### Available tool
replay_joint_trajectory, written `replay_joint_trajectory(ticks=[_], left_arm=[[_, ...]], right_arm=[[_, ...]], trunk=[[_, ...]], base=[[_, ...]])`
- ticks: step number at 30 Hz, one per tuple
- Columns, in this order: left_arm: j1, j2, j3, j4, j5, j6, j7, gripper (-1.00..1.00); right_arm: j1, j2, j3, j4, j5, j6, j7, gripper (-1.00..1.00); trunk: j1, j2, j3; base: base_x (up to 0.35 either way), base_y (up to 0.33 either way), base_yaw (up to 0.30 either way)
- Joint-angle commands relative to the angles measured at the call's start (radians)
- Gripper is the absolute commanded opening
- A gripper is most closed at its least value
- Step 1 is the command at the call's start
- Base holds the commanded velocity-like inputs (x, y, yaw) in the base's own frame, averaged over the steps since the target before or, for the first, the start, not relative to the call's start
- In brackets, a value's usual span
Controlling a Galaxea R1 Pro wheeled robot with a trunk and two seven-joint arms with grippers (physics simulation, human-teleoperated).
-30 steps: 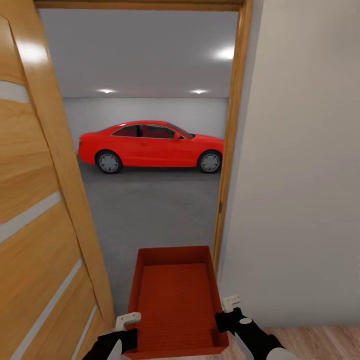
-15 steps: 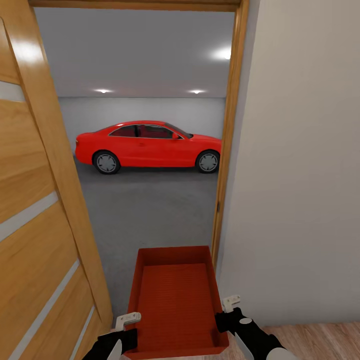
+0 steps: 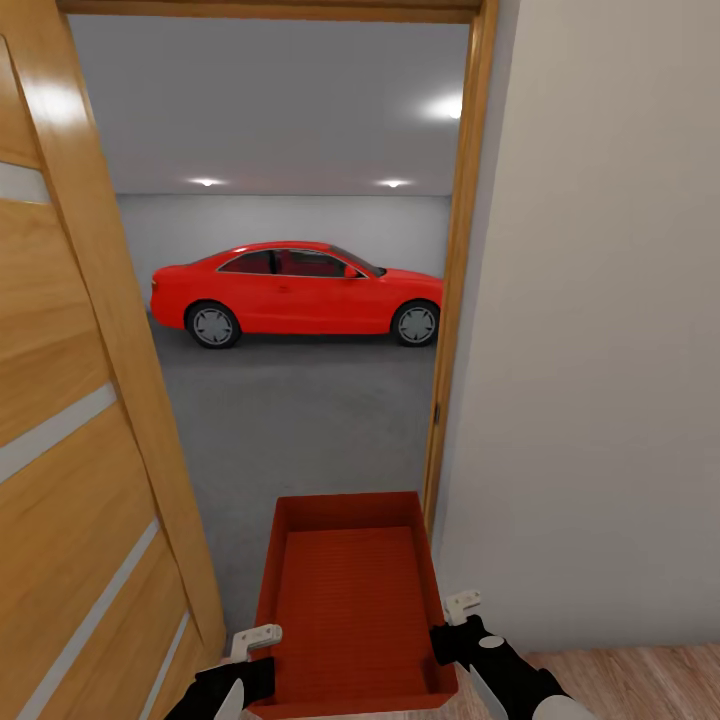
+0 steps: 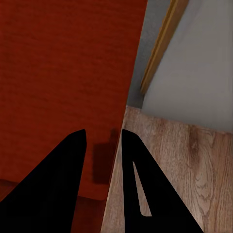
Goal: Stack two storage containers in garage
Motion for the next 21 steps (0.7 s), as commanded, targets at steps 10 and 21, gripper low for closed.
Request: replay_joint_trajectory(ticks=[10,21], left_arm=[[0.001,-0.001,0.003,0.001,-0.015,0.008,0.012,-1.00],[0.001,-0.001,0.003,0.001,-0.015,0.008,0.012,-1.00]], right_arm=[[0.000,0.036,0.002,-0.005,-0.001,-0.007,0.035,-1.00],[0.000,0.036,0.002,-0.005,-0.001,-0.007,0.035,-1.00]], trunk=[[0.000,-0.001,0.000],[0.000,-0.001,-0.008]], base=[[0.000,0.000,0.000],[0.000,0.000,0.000]])
